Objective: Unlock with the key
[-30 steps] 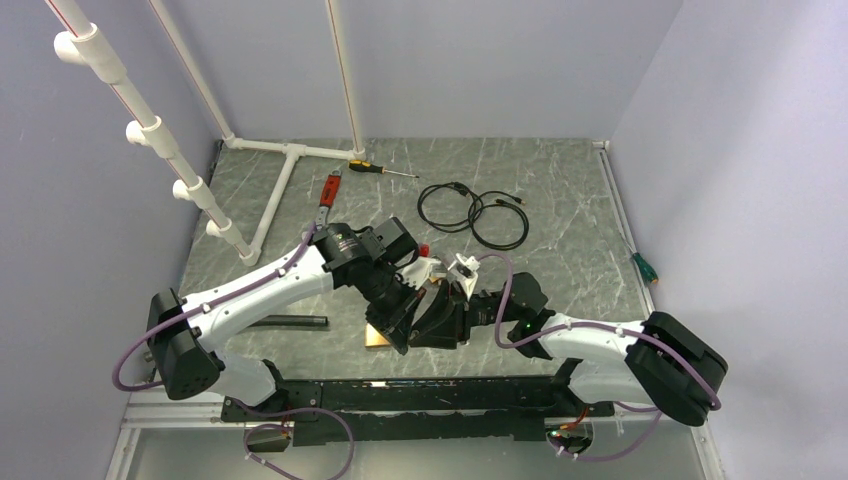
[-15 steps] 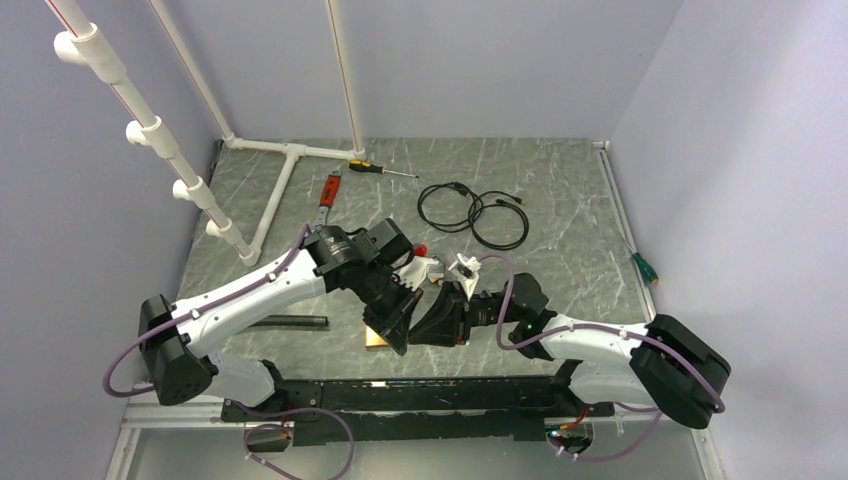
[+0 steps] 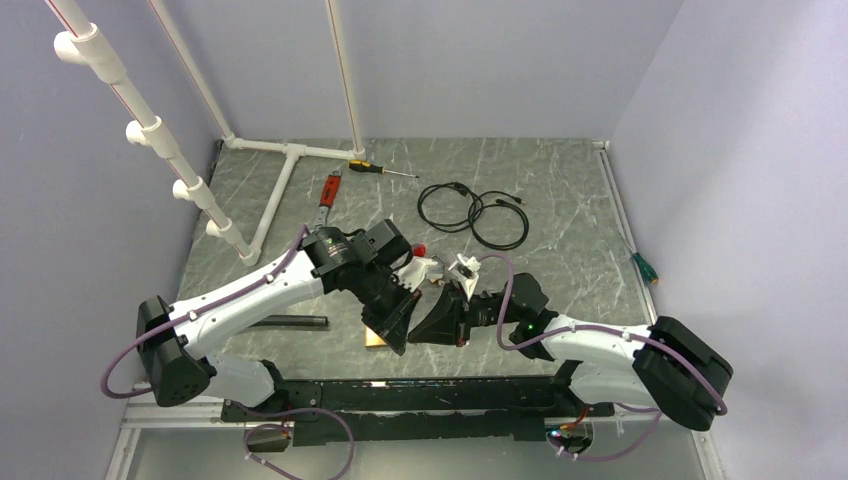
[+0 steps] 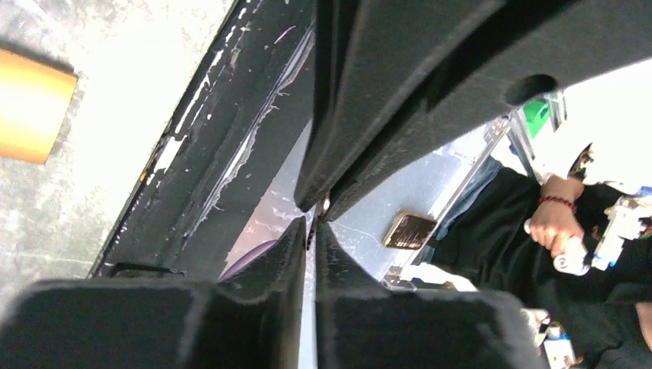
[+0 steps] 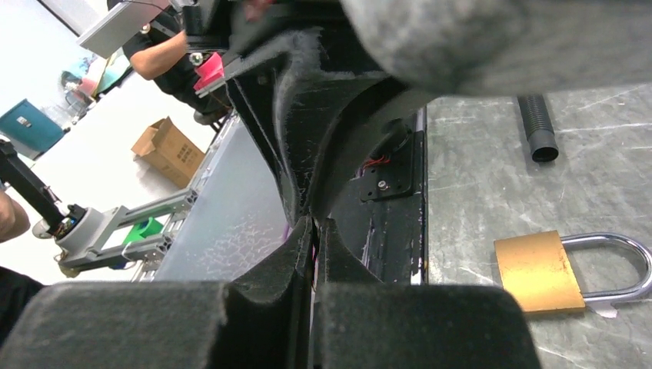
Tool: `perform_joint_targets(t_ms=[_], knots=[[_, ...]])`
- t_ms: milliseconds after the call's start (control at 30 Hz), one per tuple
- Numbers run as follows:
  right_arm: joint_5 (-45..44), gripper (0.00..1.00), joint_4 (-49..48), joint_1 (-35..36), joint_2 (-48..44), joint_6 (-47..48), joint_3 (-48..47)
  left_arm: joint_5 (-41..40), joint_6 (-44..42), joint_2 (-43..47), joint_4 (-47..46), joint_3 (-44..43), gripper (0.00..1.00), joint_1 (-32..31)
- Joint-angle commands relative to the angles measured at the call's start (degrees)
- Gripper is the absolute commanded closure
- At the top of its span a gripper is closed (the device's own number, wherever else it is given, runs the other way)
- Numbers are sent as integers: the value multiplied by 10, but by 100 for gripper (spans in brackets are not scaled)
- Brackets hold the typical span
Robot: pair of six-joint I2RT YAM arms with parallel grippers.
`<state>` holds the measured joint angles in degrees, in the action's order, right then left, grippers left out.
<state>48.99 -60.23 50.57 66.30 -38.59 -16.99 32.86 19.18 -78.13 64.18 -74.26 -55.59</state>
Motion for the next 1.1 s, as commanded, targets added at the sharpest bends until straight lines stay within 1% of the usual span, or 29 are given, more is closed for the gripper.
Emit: perform_joint_targets(t_ms=[0,33,67,100,133,167,267,367,433,500,600,667,833,933,967,1033,1067], knots=[[-10,100,-14,4,-26,8,-9,-34,2,31,-5,2,70,1],[-22,100,-1,4,-32,11,-8,-42,4,40,-12,2,57,1],[-37,100,19,4,-39,17,-9,-52,7,49,-16,1,47,1],[-55,100,42,4,-50,21,-9,-65,9,59,-22,2,40,1],[-70,100,63,4,-59,25,-8,-78,10,69,-25,2,37,2],[-90,100,79,4,-70,26,-6,-89,10,78,-29,1,36,3],[-168,100,119,3,-108,14,7,-128,16,113,-61,6,39,5],[-287,100,157,3,-150,-34,25,-136,21,165,-138,51,41,4],[-316,100,158,3,-165,-58,34,-142,14,195,-191,79,42,5],[-310,100,140,3,-173,-69,37,-139,-2,230,-253,116,42,5],[-308,100,142,3,-183,-75,30,-133,-15,274,-352,170,42,5],[-304,100,148,3,-187,-76,23,-141,-24,287,-380,187,44,6],[-290,100,127,3,-184,-89,20,-155,-28,275,-416,194,50,7],[-284,100,112,3,-179,-98,19,-165,-29,254,-406,173,54,7],[-285,100,113,3,-179,-100,20,-177,-29,253,-403,169,55,7],[-302,100,129,3,-185,-98,20,-220,-23,256,-398,169,51,9],[-333,100,167,4,-194,-92,17,-252,-18,252,-387,166,47,10]])
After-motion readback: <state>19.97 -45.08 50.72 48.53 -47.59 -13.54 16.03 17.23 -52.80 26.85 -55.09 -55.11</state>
